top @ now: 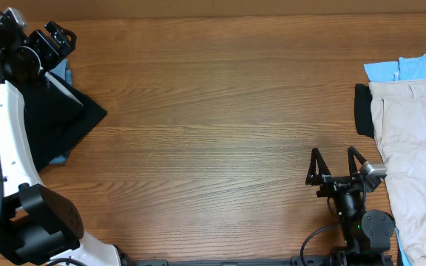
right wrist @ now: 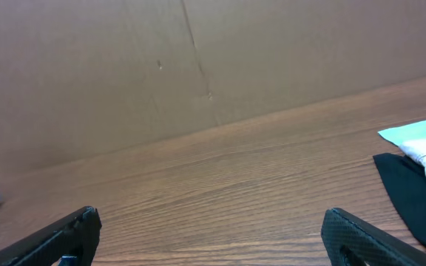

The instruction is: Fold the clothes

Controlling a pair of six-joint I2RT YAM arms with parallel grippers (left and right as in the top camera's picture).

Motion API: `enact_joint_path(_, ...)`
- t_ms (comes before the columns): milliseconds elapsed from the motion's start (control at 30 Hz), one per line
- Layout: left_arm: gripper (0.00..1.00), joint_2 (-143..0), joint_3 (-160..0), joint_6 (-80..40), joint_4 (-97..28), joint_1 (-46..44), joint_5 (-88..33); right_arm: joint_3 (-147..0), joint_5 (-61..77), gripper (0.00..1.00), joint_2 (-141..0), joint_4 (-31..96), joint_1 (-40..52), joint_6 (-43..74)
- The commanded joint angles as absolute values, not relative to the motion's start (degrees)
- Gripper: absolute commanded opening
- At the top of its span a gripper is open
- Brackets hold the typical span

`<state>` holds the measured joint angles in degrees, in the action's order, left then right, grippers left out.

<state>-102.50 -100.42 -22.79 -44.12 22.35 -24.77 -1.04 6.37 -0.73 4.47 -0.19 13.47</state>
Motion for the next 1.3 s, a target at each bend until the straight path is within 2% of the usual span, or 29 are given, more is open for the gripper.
enact_joint_path(0,1.00,-102.87,-100.38,-22.94,-43.90,22.11,-24.62,-0.45,5.61,1.00,-0.23,4.25,0.05,13.58)
enact_joint_path(433,1.00,-101.86,-100.09,-22.94,-44.07,22.17,-23.73,-0.45,5.58,1.00,-0.23,4.25,0.05,13.58)
enact_joint_path(567,1.00,-94.54,-100.01,-22.92,-46.00,20.49,-20.18,-0.45,5.61,1.00,-0.23,4.25,0.05,13.58)
enact_joint_path(967,1.00,-71.64,-99.46,-22.94,-46.13,5.43,-19.29,-0.45,5.61,1.00,-0.23,4.25,0.05,13.56)
enact_joint_path(1133,1.00,-65.45,-98.48,-22.72,-46.13,4.56,-19.00,-0.45,5.61,1.00,-0.23,4.25,0.05,13.58)
enact_joint_path(1267,1.00,-58.39,-90.21,-22.74,-46.11,4.56,-19.05,-0.45,5.61,1.00,-0.23,4.25,0.05,13.58)
